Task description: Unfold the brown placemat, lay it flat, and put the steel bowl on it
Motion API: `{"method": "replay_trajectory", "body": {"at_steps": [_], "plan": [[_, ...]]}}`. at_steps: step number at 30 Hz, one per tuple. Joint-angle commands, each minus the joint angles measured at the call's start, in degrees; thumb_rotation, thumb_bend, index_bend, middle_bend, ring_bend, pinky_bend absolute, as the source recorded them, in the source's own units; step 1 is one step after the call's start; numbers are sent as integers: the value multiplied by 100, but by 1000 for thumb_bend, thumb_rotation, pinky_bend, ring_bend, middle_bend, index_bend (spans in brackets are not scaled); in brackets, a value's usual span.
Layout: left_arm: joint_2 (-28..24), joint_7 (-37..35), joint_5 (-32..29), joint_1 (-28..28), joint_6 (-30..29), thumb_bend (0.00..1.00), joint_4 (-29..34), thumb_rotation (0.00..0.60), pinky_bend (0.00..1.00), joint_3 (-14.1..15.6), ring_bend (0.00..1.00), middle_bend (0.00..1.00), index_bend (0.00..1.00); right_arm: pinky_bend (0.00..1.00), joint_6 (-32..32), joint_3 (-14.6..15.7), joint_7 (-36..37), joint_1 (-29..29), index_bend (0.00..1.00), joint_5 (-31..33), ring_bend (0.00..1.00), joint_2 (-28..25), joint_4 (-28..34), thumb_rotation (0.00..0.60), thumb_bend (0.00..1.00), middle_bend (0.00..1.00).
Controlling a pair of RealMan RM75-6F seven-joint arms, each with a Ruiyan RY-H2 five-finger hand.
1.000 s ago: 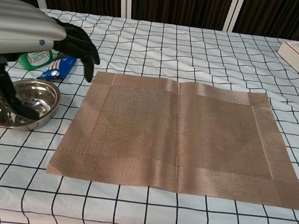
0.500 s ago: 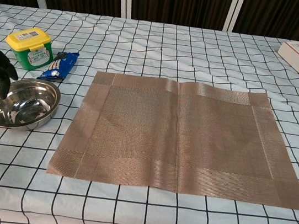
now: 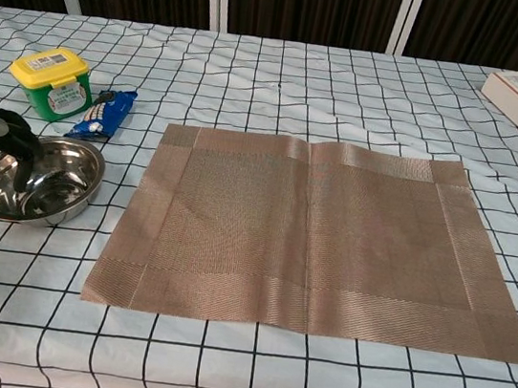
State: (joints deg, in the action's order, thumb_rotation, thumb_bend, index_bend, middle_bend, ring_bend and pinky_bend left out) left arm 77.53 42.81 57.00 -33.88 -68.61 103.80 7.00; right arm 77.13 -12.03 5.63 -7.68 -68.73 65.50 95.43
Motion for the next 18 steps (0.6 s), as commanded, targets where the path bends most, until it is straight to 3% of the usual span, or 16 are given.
{"method": "replay_trajectory", "body": {"at_steps": [1, 6, 11, 18], "plan": [[238, 109, -28, -49, 81, 157, -149, 600, 127, -125, 55, 201, 461, 160, 2, -4, 11, 2, 0, 3, 0, -3, 0, 600, 44, 0], [446, 196, 26, -85, 150, 236, -331, 600, 134, -203, 62, 227, 521, 160, 4, -13, 47, 7, 0, 7, 0, -11, 4, 600, 44, 0], [572, 178, 146, -75, 158, 420, -475, 600, 163, -256, 91, 275, 618, 160, -2, -12, 68, 8, 0, 1, 0, -17, 12, 600, 44, 0], [545, -6, 586, -32, 6, 461, -439, 600, 201, -358, 131, 338, 689, 160, -20, -15, 94, 6, 0, 11, 0, -24, 23, 600, 44, 0]]}}
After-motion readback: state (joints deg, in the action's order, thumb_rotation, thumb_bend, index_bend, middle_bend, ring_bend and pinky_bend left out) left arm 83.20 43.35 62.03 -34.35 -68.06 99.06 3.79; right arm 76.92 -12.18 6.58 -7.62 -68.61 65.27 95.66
